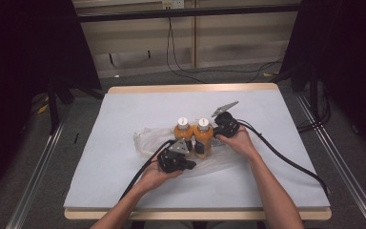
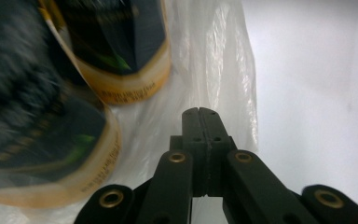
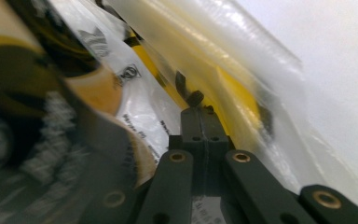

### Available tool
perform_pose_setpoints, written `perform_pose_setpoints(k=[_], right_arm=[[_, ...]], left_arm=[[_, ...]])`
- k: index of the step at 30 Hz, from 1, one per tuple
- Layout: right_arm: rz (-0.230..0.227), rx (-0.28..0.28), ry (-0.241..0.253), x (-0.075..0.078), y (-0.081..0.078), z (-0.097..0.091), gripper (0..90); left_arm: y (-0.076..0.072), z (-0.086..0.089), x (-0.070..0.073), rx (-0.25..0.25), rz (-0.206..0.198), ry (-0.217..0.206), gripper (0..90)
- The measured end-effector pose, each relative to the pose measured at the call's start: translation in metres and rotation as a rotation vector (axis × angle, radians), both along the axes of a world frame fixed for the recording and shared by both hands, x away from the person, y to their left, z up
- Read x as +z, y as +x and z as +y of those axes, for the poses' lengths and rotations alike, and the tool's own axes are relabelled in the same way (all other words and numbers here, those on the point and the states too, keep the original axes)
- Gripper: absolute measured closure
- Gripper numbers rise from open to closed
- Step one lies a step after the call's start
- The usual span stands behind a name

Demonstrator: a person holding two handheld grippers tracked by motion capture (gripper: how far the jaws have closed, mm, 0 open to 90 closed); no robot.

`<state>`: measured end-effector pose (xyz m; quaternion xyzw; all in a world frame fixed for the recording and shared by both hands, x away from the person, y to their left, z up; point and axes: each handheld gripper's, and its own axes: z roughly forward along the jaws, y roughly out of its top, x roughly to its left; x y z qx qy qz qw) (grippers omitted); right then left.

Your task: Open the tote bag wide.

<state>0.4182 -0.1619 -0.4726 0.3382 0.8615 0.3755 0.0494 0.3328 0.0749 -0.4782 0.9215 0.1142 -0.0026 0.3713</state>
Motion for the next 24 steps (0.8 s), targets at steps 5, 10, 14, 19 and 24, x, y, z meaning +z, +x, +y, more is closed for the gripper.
perform_pose_setpoints(k=[5, 10, 14, 19, 24], right_arm=[[0.024, -0.014, -0.034, -0.008, 0.013, 0.006, 90.0], [0.032, -0.026, -0.036, -0.008, 0.024, 0.011, 90.0], [0.037, -0.049, -0.027, -0.009, 0.033, 0.018, 90.0], [0.019, -0.086, -0.023, -0.011, 0.042, 0.026, 90.0], [0.009, -0.143, -0.013, -0.012, 0.049, 0.030, 90.0]], left_arm=[[-0.003, 0.001, 0.001, -0.021, 0.016, 0.012, 90.0], [-0.010, 0.000, 0.001, -0.053, 0.038, -0.006, 90.0], [-0.016, 0.000, 0.001, -0.080, 0.051, 0.001, 90.0], [-0.023, 0.000, 0.000, -0.099, 0.040, -0.015, 90.0], [-0.028, 0.000, 0.002, -0.115, 0.036, 0.005, 90.0]])
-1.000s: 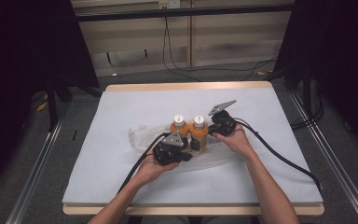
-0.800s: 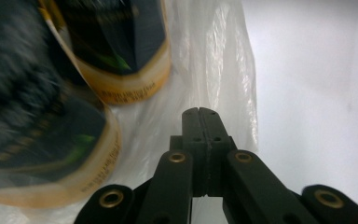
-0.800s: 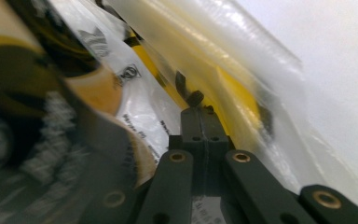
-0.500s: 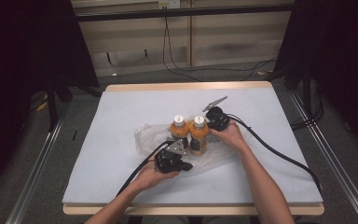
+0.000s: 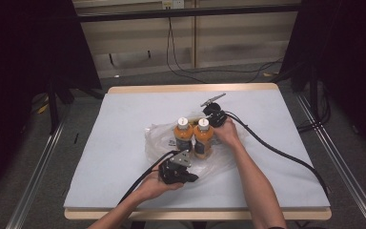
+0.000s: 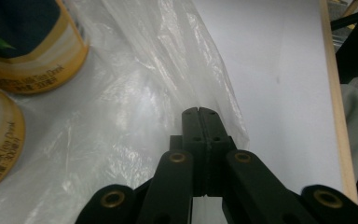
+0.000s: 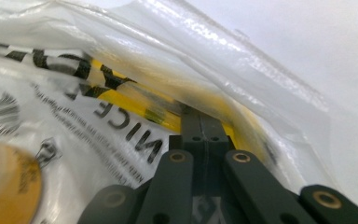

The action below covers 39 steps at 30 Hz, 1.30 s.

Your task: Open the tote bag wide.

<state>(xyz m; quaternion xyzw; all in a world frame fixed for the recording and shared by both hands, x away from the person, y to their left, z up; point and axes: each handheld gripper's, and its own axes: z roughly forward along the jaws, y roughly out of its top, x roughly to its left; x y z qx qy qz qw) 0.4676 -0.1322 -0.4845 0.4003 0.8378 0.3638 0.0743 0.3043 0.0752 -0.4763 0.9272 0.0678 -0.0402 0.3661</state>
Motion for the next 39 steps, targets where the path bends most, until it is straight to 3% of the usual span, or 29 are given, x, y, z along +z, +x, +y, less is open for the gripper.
perform_pose_setpoints(k=[1, 4, 6, 9, 11, 24, 28, 32, 36, 39], right_arm=[[0.006, -0.013, -0.008, 0.001, 0.000, 0.001, 90.0], [-0.004, -0.048, -0.029, 0.002, 0.002, 0.007, 90.0], [-0.022, -0.060, -0.038, 0.001, 0.004, 0.010, 90.0], [-0.015, -0.079, -0.038, 0.001, 0.007, 0.012, 90.0], [-0.019, -0.090, -0.040, 0.001, 0.010, 0.013, 90.0], [-0.024, -0.170, -0.076, 0.002, 0.021, 0.017, 90.0], [-0.042, -0.157, -0.077, 0.002, 0.022, 0.016, 90.0], [-0.047, -0.079, -0.038, 0.007, 0.014, 0.016, 90.0], [-0.064, -0.009, -0.014, 0.026, 0.001, 0.013, 90.0], [-0.087, 0.007, -0.008, 0.035, -0.010, 0.007, 90.0]], left_arm=[[-0.001, -0.001, -0.002, 0.004, 0.002, -0.028, 90.0], [0.000, 0.000, 0.000, -0.011, 0.008, -0.006, 90.0], [-0.001, -0.001, -0.001, -0.016, 0.017, -0.022, 90.0], [-0.001, 0.001, 0.001, -0.037, 0.010, 0.013, 90.0], [-0.003, 0.001, -0.001, -0.028, 0.023, -0.021, 90.0], [-0.011, 0.005, 0.000, -0.052, 0.040, -0.008, 90.0], [-0.009, 0.005, 0.000, -0.049, 0.038, -0.015, 90.0], [-0.002, 0.008, 0.003, -0.038, 0.049, -0.037, 90.0], [0.001, 0.013, 0.010, 0.006, 0.057, -0.103, 90.0], [0.001, 0.019, 0.015, 0.040, 0.048, -0.155, 85.5]])
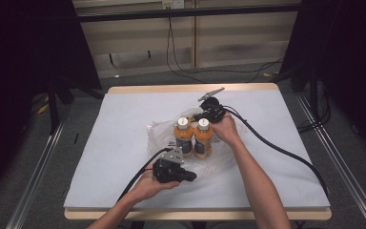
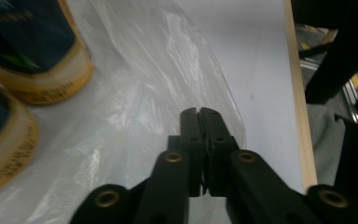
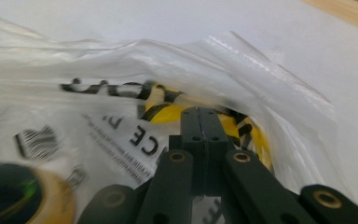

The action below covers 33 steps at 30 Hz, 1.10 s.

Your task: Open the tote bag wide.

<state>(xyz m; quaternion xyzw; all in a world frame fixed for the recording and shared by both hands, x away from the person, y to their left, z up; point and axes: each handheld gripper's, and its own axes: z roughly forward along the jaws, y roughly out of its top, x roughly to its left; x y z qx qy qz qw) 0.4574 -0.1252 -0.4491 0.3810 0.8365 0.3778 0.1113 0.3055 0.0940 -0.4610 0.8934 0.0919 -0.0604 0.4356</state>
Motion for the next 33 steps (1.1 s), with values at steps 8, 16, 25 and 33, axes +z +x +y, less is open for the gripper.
perform_pose_setpoints(k=[8, 16, 25, 33], right_arm=[[-0.083, -0.005, 0.077, 0.017, -0.029, -0.031, 78.0], [-0.192, -0.052, 0.143, 0.037, -0.066, -0.062, 44.8], [-0.256, -0.102, 0.157, 0.041, -0.116, -0.085, 10.6], [-0.246, -0.130, 0.174, 0.033, -0.165, -0.111, 8.4]], left_arm=[[0.000, 0.010, 0.013, 0.097, -0.036, -0.110, 55.8], [-0.003, 0.022, 0.029, 0.192, -0.109, -0.169, 27.3], [-0.014, 0.058, 0.044, 0.282, -0.168, -0.200, 11.2], [-0.022, 0.105, 0.043, 0.436, -0.189, -0.199, 7.7]])
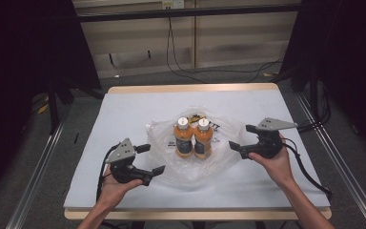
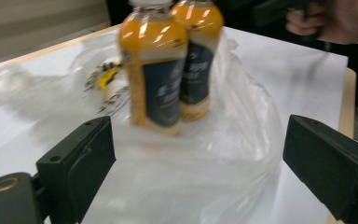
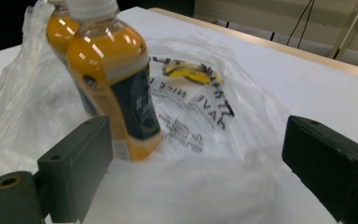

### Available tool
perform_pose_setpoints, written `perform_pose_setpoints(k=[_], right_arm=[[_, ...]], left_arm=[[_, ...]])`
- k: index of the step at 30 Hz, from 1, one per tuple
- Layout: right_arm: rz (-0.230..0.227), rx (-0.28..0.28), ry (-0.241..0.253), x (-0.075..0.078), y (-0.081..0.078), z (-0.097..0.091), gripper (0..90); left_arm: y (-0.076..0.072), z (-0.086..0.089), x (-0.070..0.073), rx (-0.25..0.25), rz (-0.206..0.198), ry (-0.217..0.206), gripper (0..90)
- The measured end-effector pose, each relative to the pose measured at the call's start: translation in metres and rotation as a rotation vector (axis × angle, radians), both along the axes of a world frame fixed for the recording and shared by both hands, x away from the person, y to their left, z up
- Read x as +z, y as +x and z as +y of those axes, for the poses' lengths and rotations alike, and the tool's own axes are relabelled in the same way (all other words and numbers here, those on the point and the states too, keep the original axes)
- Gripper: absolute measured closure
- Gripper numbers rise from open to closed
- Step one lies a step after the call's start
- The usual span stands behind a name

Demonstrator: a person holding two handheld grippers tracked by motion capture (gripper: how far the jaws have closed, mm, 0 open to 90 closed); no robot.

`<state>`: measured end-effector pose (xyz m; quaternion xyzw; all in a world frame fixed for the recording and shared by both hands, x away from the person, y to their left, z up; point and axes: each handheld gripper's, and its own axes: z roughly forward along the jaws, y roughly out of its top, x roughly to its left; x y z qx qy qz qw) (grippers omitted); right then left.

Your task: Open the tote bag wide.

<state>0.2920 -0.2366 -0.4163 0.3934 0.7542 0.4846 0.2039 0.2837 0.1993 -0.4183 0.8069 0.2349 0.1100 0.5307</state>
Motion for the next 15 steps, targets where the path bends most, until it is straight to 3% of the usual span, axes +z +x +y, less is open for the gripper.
perform_pose_setpoints(k=[10, 13, 15], right_arm=[[-0.015, -0.133, -0.009, -0.013, -0.056, -0.036, 8.7], [-0.034, -0.181, 0.045, -0.014, -0.071, -0.050, 8.7], [-0.030, -0.211, 0.053, -0.018, -0.078, -0.057, 8.7]], left_arm=[[-0.008, 0.037, -0.014, 0.112, 0.026, 0.022, 5.0], [-0.006, 0.045, -0.019, 0.162, 0.026, 0.019, 4.9], [-0.003, 0.050, -0.022, 0.181, 0.040, 0.016, 4.9]])
